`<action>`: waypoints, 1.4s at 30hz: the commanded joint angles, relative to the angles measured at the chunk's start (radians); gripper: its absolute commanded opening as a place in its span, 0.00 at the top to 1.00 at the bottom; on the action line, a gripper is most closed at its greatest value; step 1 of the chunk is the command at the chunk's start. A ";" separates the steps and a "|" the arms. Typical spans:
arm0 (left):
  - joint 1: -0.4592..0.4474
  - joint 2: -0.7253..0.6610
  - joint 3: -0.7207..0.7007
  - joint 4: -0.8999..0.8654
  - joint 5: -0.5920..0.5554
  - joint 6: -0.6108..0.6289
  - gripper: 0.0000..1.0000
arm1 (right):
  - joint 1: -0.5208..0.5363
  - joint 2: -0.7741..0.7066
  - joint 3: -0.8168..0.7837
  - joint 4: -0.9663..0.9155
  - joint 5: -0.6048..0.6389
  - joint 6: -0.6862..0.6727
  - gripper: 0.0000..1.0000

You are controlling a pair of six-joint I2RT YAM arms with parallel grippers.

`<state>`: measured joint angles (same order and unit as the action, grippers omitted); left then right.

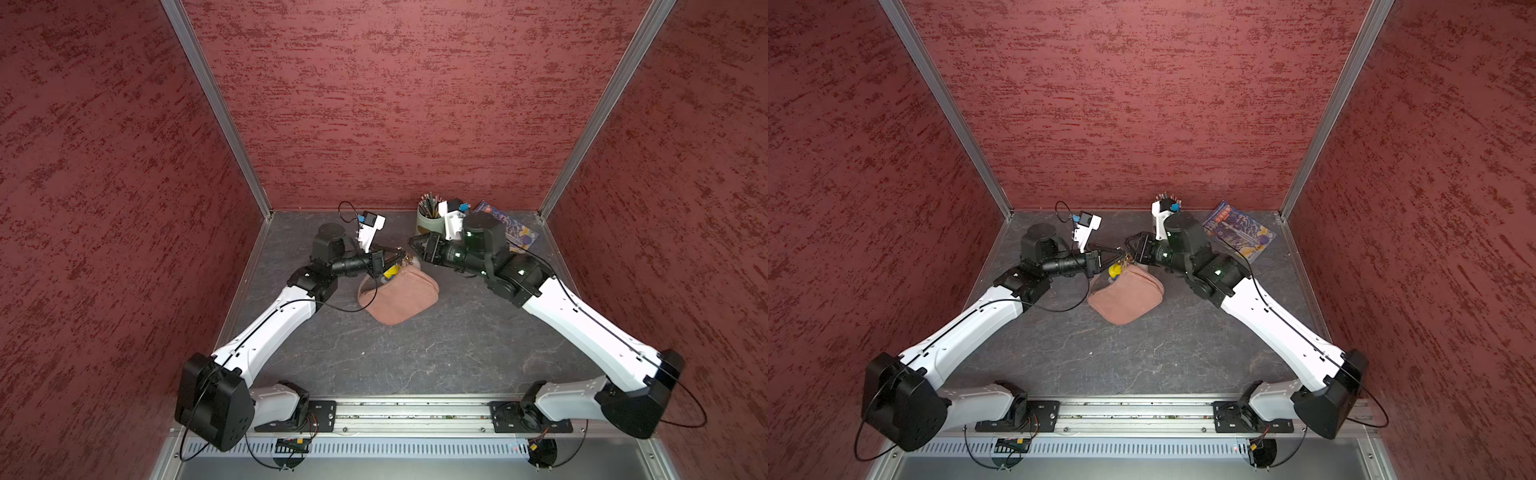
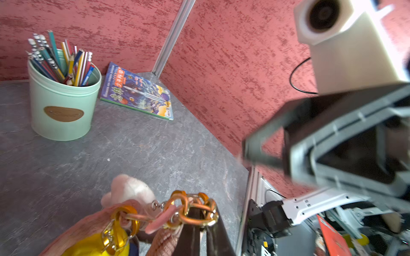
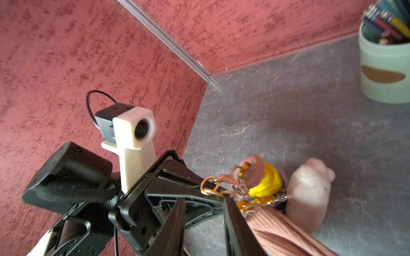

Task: Remove the decoration from the bag
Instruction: Pick up the bag from the center of the board, then remove the decoration item from the bag.

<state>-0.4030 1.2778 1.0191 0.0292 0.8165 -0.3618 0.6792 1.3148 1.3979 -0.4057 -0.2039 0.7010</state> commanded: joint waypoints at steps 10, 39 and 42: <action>0.058 0.023 0.102 0.062 0.424 0.058 0.95 | -0.159 -0.202 -0.414 0.411 -0.509 -0.590 0.74; 0.013 0.065 0.187 -0.146 0.447 0.235 0.95 | -0.168 -0.077 -0.404 0.456 -0.797 -0.574 0.91; 0.014 0.064 0.182 -0.140 0.417 0.218 0.95 | -0.166 -0.090 -0.401 0.393 -0.741 -0.612 0.94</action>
<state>-0.3866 1.3426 1.1744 -0.1352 1.2518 -0.1307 0.5171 1.2304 0.9916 0.0349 -0.9993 0.1070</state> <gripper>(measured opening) 0.083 0.094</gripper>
